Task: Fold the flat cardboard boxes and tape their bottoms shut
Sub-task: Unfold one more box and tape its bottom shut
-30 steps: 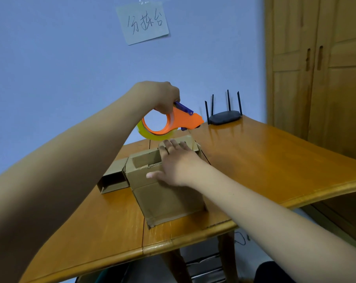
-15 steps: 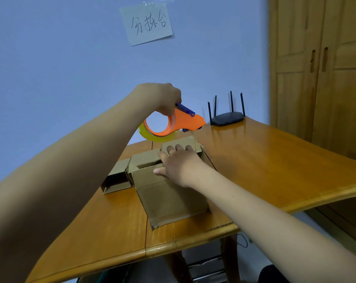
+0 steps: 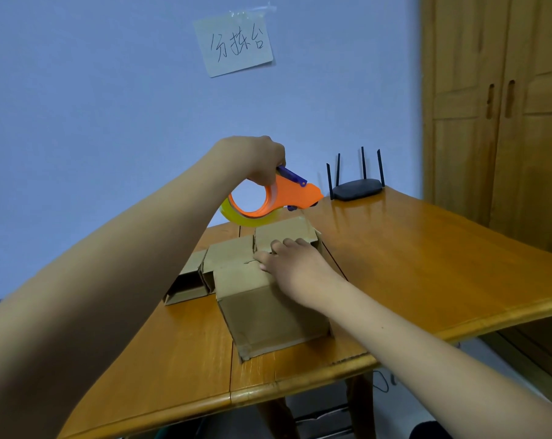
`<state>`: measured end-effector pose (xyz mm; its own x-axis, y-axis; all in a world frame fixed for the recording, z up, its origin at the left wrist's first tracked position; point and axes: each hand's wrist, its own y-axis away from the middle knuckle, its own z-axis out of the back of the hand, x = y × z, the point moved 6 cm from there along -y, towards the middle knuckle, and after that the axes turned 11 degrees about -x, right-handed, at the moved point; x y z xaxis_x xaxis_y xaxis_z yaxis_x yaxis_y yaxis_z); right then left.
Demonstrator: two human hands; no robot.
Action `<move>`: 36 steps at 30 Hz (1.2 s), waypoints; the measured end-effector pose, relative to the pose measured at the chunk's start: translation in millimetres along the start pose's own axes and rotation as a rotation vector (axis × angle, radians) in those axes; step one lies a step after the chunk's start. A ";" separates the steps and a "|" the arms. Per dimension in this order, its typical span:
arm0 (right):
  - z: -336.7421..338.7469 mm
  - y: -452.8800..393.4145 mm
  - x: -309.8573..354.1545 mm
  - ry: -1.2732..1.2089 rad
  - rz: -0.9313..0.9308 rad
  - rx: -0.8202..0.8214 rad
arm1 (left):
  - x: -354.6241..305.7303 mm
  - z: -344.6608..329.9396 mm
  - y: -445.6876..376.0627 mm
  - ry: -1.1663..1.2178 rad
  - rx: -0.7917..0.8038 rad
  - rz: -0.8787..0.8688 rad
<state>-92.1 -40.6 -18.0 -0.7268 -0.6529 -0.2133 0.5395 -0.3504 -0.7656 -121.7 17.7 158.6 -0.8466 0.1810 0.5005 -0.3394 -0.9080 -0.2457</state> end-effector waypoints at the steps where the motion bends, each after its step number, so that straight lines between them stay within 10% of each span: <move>1: -2.4 2.3 -0.9 -0.007 -0.013 -0.002 | 0.9 -0.5 0.0 0.004 0.001 0.003; 36: -6.7 47.7 13.7 0.047 -0.310 -0.068 | 46.2 -61.9 91.9 0.192 -0.147 0.135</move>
<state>-79.2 -61.7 -61.4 -0.8718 -0.4898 0.0103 0.2606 -0.4814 -0.8368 -217.4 -33.9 107.8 -0.9457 0.1425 0.2922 -0.2617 -0.8669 -0.4243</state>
